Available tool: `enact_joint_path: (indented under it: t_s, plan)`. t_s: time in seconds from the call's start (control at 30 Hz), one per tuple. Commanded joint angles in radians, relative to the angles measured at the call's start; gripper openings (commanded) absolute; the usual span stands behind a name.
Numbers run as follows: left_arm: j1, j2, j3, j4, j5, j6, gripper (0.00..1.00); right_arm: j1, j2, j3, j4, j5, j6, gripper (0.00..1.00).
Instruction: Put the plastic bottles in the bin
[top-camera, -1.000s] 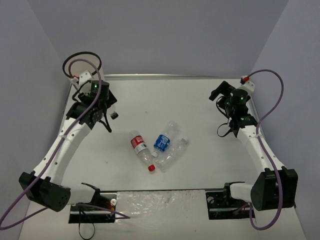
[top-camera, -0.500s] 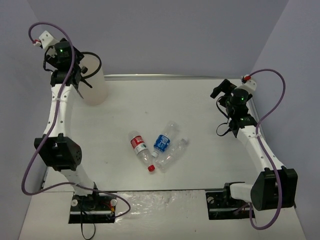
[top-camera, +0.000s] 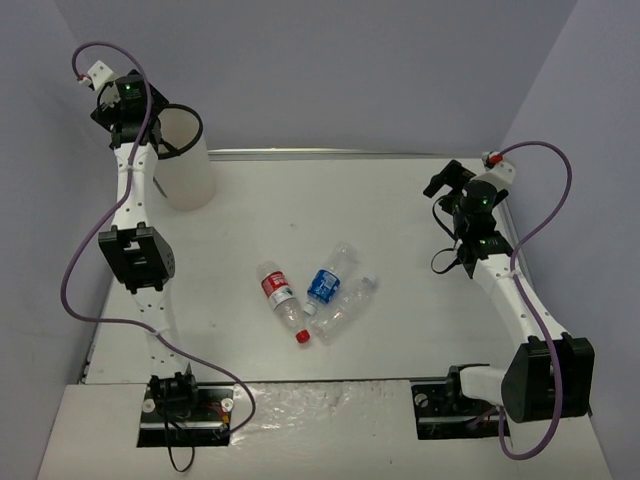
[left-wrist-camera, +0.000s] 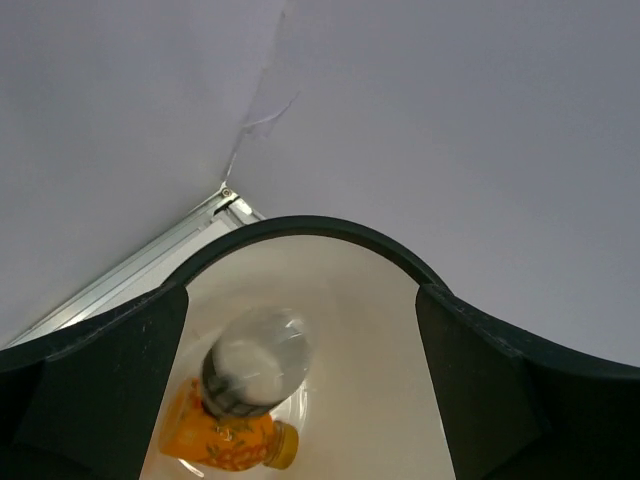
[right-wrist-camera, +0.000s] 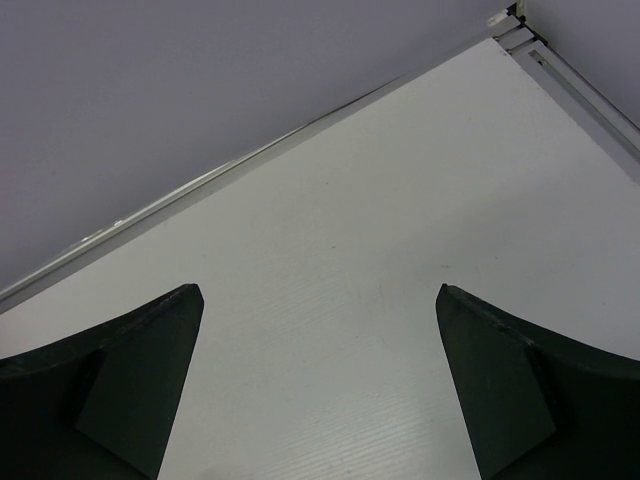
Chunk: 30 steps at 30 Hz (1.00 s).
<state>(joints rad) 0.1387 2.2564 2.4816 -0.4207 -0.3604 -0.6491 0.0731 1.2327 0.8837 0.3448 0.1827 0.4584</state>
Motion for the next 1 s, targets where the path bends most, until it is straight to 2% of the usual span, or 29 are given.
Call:
enact_joint_path:
  t_s: [0.0,0.13,0.23,0.37,0.43,0.47,0.5,0.53,0.6,0.7,0.87,0.97]
  plan:
    - [-0.015,-0.155,0.025,0.07,0.031,0.03,0.97,0.004,-0.021,0.027,0.06,0.001,-0.01,1.0]
    - [-0.044,-0.23,-0.015,0.034,0.028,0.052,0.97,0.009,0.006,0.066,0.024,-0.034,-0.012,1.0]
    - [-0.088,-0.301,-0.035,-0.068,0.011,0.068,0.97,0.013,0.037,0.113,-0.08,0.002,-0.008,1.0]
    - [-0.172,-0.426,-0.182,-0.211,-0.041,0.031,0.97,0.016,0.054,0.136,-0.16,0.006,-0.004,1.0]
    - [-0.217,-0.501,-0.307,-0.316,-0.044,-0.021,0.97,0.017,0.041,0.133,-0.197,0.015,-0.003,1.0]
    - [-0.22,-0.508,-0.321,-0.321,-0.039,-0.032,0.97,0.017,0.039,0.133,-0.201,0.019,-0.003,1.0]
    - [-0.241,-0.553,-0.401,-0.324,-0.022,-0.072,0.97,0.017,0.03,0.128,-0.215,0.035,-0.003,1.0]
    - [-0.276,-0.634,-0.532,-0.288,0.009,-0.079,0.97,0.017,0.012,0.12,-0.222,0.049,0.001,1.0]
    - [-0.338,-0.705,-0.743,-0.27,-0.044,-0.14,0.97,0.017,-0.02,0.094,-0.221,0.074,0.012,1.0]
    - [-0.42,-0.802,-0.98,-0.258,-0.06,-0.218,0.97,0.017,-0.049,0.067,-0.226,0.113,0.035,1.0]
    - [-0.47,-0.876,-1.217,-0.211,0.068,-0.268,0.97,0.017,-0.021,0.063,-0.255,0.04,0.074,1.0]
    - [-0.497,-0.883,-1.299,-0.182,0.142,-0.268,0.97,0.017,0.033,0.103,-0.348,-0.005,0.085,1.0]
